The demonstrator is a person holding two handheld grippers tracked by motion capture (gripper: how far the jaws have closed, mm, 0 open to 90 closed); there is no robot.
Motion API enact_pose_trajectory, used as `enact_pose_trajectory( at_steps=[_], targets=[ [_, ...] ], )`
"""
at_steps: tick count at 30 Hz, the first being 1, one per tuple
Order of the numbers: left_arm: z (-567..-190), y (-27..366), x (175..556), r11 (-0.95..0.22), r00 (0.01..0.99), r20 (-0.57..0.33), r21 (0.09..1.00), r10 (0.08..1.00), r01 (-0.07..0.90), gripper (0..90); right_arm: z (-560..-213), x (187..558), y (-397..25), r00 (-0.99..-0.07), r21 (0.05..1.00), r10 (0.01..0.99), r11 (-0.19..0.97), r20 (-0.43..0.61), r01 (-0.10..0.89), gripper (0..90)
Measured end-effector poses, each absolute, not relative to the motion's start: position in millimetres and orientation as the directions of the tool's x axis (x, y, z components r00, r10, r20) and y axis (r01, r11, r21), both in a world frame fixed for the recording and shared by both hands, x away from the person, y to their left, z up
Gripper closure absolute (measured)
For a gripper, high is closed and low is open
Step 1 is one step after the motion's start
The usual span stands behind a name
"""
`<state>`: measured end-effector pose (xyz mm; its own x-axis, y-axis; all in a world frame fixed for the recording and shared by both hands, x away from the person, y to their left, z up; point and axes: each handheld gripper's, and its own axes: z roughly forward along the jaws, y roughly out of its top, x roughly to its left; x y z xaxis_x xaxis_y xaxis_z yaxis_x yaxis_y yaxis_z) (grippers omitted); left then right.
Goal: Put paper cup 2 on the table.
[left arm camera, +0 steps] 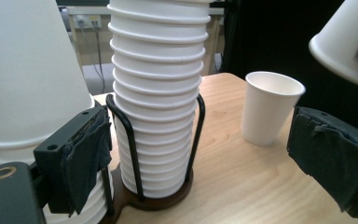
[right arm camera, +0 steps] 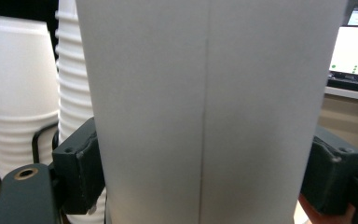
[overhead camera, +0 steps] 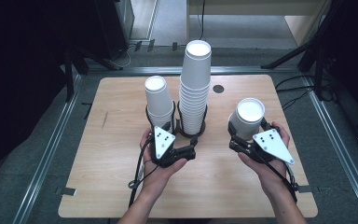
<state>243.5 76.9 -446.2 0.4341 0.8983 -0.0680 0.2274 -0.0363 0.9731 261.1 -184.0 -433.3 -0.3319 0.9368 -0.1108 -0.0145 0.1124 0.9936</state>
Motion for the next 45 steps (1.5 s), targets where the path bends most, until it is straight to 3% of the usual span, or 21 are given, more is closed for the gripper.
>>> enact_pose_trajectory(
  at_steps=[12, 21, 33, 45],
  targets=[
    [-459, 79, 220, -0.097, 0.522, -0.062, 0.957, 0.851, 0.272, 6.4, -474, 249, -179, -0.305, 0.975, 0.928, 0.220, -0.214, -0.015, 16.1],
    [-465, 69, 217, -0.160, 0.572, -0.022, 0.951, 0.820, 0.265, 6.5, -501, 238, -156, -0.337, 0.922, 0.861, 0.383, -0.381, -0.063, 16.1],
    [-461, 63, 211, -0.197, 0.650, -0.010, 0.949, 0.760, 0.245, 6.5, -512, 228, -136, -0.401, 0.877, 0.785, 0.461, -0.473, -0.132, 15.9],
    [-461, 59, 209, -0.232, 0.686, 0.011, 0.945, 0.728, 0.230, 7.7, -517, 222, -127, -0.443, 0.861, 0.744, 0.484, -0.500, -0.159, 15.7]
  ],
)
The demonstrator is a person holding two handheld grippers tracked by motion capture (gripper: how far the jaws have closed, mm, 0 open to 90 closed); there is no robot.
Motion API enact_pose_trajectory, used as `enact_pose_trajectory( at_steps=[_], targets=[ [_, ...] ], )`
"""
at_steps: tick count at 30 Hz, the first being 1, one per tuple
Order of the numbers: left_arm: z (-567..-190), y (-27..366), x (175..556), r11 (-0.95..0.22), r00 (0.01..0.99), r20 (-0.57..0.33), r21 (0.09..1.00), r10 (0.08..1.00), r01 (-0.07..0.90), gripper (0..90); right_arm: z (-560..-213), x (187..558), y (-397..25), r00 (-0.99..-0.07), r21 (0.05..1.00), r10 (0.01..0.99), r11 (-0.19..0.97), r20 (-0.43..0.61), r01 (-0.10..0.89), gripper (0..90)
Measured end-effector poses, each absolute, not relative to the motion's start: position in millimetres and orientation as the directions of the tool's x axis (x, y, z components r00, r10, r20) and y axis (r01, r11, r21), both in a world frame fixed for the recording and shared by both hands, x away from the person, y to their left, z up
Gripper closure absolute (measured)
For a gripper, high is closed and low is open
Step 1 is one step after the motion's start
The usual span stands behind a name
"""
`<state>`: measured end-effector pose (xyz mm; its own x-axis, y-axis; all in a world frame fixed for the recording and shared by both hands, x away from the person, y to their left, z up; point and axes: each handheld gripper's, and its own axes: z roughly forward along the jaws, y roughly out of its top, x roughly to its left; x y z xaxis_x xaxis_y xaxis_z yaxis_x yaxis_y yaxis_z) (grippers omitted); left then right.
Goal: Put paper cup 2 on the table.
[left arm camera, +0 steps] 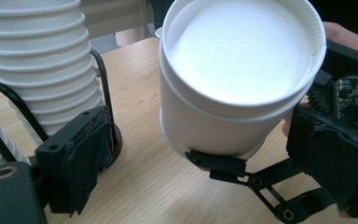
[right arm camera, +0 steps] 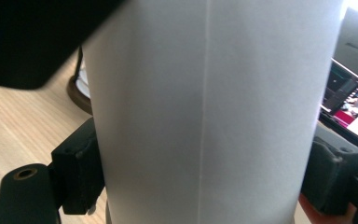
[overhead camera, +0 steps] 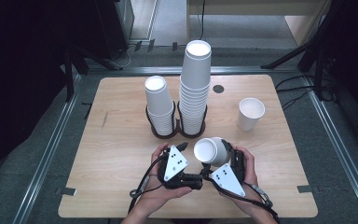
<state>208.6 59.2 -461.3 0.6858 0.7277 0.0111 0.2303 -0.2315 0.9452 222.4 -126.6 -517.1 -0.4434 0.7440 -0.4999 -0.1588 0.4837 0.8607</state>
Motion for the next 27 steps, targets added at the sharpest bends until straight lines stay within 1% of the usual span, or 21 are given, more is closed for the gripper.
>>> enact_pose_trajectory(
  at_steps=[5, 10, 17, 20, 27],
  targets=[
    [-462.0, 61.3, 208.4, -0.240, 0.698, 0.013, 0.943, 0.716, 0.229, 12.5, -519.2, 221.7, -124.4, -0.464, 0.861, 0.734, 0.482, -0.496, -0.159, 15.7],
    [-461.1, 58.6, 206.1, -0.250, 0.732, 0.008, 0.942, 0.682, 0.222, 13.0, -520.2, 219.1, -121.9, -0.481, 0.850, 0.709, 0.492, -0.516, -0.187, 15.7],
    [-460.4, 58.9, 205.4, -0.263, 0.746, 0.010, 0.939, 0.666, 0.221, 14.4, -520.2, 215.7, -119.8, -0.503, 0.835, 0.673, 0.500, -0.542, -0.230, 15.7],
    [-459.5, 59.4, 205.4, -0.268, 0.752, 0.007, 0.936, 0.660, 0.226, 15.2, -520.7, 214.2, -119.1, -0.505, 0.817, 0.649, 0.516, -0.569, -0.257, 15.6],
    [-456.9, 62.2, 206.1, -0.266, 0.755, -0.015, 0.931, 0.656, 0.250, 18.8, -521.2, 214.3, -119.2, -0.501, 0.800, 0.631, 0.535, -0.593, -0.272, 15.5]
  ],
)
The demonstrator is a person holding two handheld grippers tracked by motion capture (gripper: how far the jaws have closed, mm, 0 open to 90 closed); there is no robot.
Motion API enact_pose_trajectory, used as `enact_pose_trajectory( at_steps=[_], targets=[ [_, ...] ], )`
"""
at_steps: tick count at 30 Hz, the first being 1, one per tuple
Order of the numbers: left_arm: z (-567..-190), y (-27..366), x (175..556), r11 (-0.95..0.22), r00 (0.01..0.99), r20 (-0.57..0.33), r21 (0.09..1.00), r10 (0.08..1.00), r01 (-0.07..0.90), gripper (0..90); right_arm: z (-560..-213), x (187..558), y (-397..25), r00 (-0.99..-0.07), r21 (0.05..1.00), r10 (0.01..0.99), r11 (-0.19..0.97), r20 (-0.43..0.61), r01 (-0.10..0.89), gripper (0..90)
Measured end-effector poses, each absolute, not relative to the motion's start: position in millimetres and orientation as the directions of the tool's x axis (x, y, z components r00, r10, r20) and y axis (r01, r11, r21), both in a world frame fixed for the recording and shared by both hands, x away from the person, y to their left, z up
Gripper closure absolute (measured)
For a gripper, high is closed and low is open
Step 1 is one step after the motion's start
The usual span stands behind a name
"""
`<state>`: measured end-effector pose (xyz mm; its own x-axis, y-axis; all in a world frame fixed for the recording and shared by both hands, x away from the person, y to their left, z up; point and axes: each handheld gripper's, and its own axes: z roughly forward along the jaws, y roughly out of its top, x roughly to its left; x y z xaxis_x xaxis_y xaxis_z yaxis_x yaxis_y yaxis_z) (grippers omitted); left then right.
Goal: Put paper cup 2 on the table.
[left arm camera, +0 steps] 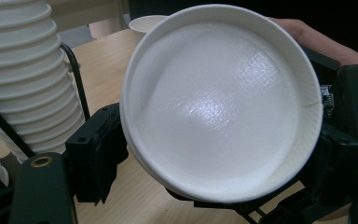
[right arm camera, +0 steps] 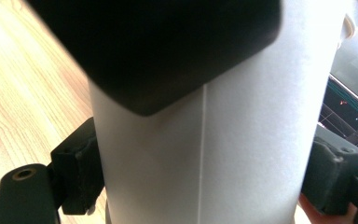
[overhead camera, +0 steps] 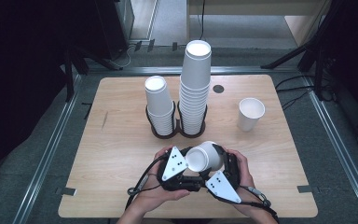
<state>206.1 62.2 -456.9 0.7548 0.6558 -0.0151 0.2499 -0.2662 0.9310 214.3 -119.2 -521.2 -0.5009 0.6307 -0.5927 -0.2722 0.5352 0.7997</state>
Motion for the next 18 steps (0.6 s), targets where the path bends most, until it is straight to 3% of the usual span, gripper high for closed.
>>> enact_pose_trajectory(
  at_steps=[18],
  targets=[
    [-454.3, 63.2, 206.4, -0.266, 0.753, -0.040, 0.922, 0.657, 0.281, 20.9, -521.2, 213.8, -120.9, -0.482, 0.767, 0.604, 0.568, -0.635, -0.300, 13.9]
  ],
)
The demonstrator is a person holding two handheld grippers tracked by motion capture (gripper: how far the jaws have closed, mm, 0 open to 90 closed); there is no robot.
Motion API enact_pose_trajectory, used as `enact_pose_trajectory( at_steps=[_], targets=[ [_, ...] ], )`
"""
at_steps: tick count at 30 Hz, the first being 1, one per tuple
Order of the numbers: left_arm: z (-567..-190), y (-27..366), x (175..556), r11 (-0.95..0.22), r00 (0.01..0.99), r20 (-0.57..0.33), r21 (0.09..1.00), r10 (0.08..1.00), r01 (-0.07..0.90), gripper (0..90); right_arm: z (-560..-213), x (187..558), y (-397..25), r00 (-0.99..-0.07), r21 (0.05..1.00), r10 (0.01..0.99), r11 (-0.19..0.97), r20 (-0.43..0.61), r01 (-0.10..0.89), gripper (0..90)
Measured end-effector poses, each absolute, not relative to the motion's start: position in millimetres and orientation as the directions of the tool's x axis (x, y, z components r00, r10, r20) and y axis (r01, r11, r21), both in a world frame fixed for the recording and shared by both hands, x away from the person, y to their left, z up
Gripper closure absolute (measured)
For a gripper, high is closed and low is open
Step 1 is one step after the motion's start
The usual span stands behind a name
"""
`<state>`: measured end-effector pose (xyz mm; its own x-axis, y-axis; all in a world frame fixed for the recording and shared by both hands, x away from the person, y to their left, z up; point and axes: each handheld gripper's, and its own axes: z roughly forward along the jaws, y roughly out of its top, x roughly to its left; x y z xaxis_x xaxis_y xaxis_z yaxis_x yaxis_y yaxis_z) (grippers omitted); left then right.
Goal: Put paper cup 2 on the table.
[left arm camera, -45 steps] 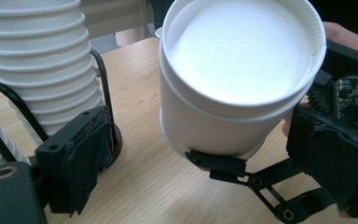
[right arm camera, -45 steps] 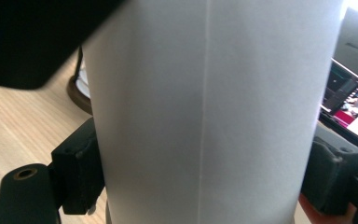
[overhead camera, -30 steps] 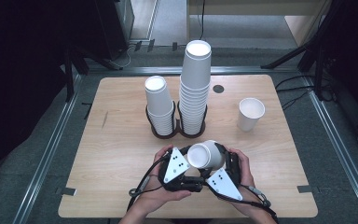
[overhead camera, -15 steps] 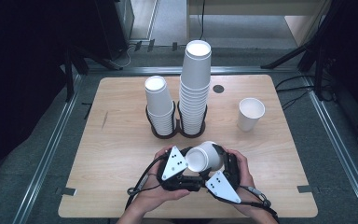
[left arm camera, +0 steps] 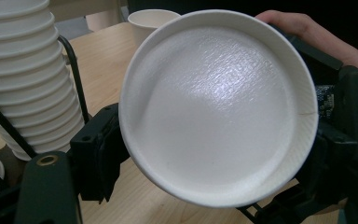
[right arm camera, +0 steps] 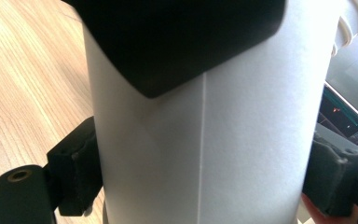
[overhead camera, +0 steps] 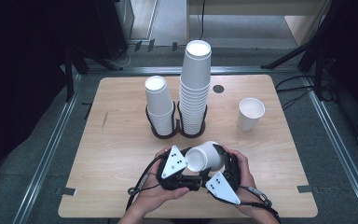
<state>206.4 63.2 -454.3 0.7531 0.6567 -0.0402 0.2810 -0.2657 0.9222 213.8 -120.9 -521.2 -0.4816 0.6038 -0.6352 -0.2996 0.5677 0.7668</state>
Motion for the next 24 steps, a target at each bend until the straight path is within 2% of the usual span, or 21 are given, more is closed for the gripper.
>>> enact_pose_trajectory(
  at_steps=[3, 9, 19, 24],
  targets=[
    [-454.3, 63.6, 206.2, -0.270, 0.757, -0.035, 0.923, 0.652, 0.275, 21.5, -521.2, 213.2, -120.8, -0.474, 0.762, 0.603, 0.572, -0.642, -0.304, 13.2],
    [-455.2, 67.6, 209.9, -0.237, 0.756, -0.096, 0.918, 0.648, 0.320, 21.6, -521.5, 213.3, -121.3, -0.477, 0.757, 0.594, 0.578, -0.647, -0.305, 12.8],
    [-454.8, 68.6, 209.0, -0.234, 0.762, -0.089, 0.923, 0.641, 0.305, 24.1, -519.0, 213.3, -120.7, -0.474, 0.754, 0.595, 0.583, -0.650, -0.302, 9.4],
    [-454.0, 71.4, 209.7, -0.228, 0.754, -0.082, 0.927, 0.651, 0.297, 24.4, -518.8, 212.5, -121.9, -0.476, 0.754, 0.595, 0.590, -0.648, -0.289, 0.9]
  ],
)
